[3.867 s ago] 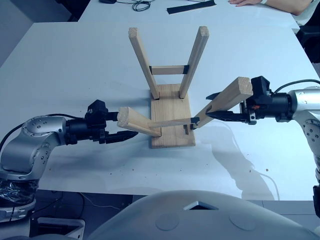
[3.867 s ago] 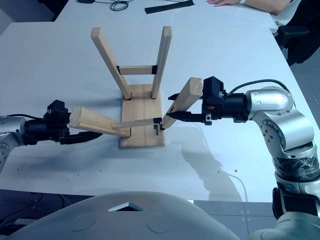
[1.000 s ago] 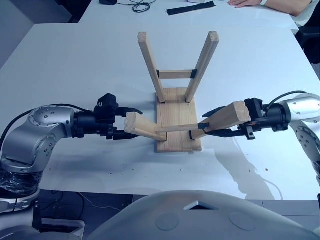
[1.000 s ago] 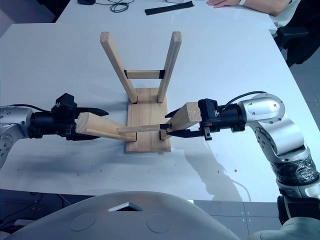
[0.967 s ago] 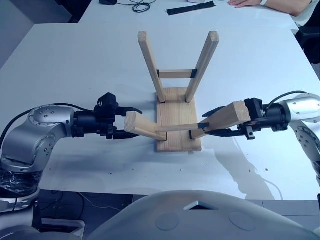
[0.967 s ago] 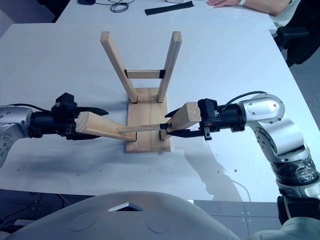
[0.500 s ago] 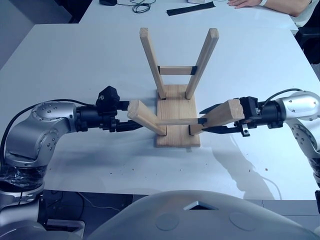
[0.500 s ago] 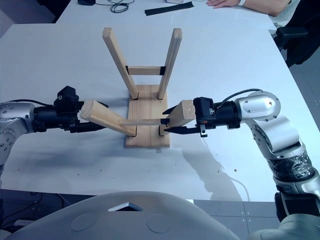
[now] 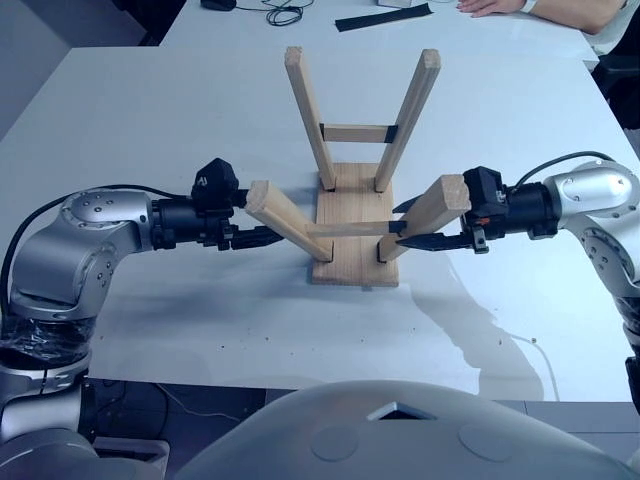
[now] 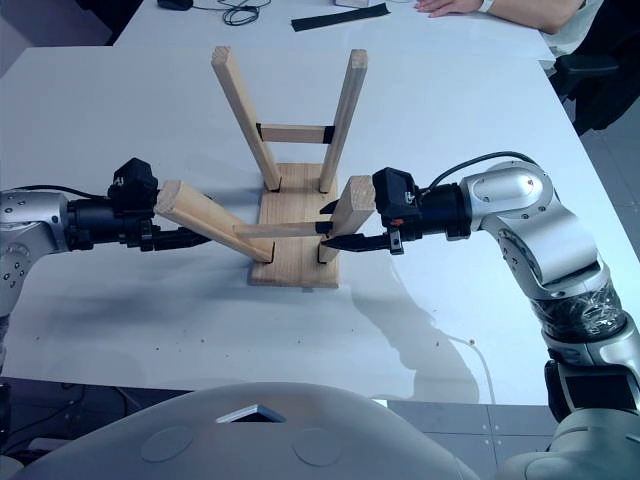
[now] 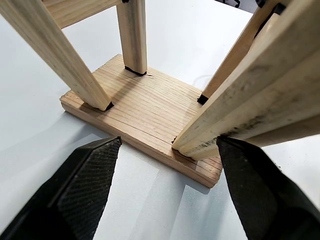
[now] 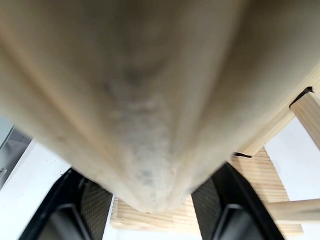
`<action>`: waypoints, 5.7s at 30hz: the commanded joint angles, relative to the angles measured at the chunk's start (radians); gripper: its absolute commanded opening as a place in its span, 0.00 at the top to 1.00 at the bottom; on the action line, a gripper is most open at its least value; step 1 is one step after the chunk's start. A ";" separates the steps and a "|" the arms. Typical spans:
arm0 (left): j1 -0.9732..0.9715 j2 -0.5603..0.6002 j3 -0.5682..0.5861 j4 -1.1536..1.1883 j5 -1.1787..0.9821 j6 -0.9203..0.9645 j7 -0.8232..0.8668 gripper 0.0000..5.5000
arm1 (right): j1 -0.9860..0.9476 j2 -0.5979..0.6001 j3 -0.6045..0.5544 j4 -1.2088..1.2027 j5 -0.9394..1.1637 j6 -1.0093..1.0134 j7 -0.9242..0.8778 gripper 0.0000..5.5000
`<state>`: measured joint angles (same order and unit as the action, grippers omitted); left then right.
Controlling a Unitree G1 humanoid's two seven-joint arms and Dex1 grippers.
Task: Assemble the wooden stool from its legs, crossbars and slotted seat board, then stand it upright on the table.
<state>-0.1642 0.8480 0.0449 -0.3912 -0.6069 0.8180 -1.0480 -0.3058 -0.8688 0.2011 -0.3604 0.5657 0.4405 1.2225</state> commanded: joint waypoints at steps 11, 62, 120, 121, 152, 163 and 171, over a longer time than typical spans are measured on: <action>-0.070 -0.003 0.020 -0.042 -0.079 -0.026 -0.116 0.36 | 0.145 -0.026 0.155 0.027 -0.071 0.089 -0.025 0.63; -0.717 -0.228 -0.406 0.436 0.090 -0.114 -0.455 0.66 | 0.088 0.032 0.253 0.056 -0.136 -0.021 -0.081 0.63; -0.598 -0.094 0.156 0.313 -0.159 0.104 -0.078 0.66 | 0.101 -0.025 0.315 0.080 -0.214 -0.111 -0.076 0.63; -0.559 -0.068 0.173 0.306 -0.147 0.090 -0.080 0.66 | 0.110 -0.031 0.320 0.087 -0.229 -0.120 -0.079 0.63; 0.190 -0.160 0.192 0.011 0.107 -0.150 0.302 0.60 | 0.140 0.038 0.150 0.093 -0.201 -0.003 -0.359 0.45; 0.550 -0.390 0.257 -0.246 0.169 -0.201 0.606 0.60 | 0.474 0.295 -0.192 -0.178 -0.223 0.161 -0.869 0.43; 0.655 -0.532 0.141 -0.310 0.414 -0.421 0.800 0.71 | 0.618 0.547 -0.065 -0.318 -0.425 0.155 -1.188 0.60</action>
<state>0.4946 0.3219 0.2275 -0.6989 -0.2875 0.4571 -0.2990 0.3081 -0.3456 0.1273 -0.6592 0.1821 0.5895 0.0749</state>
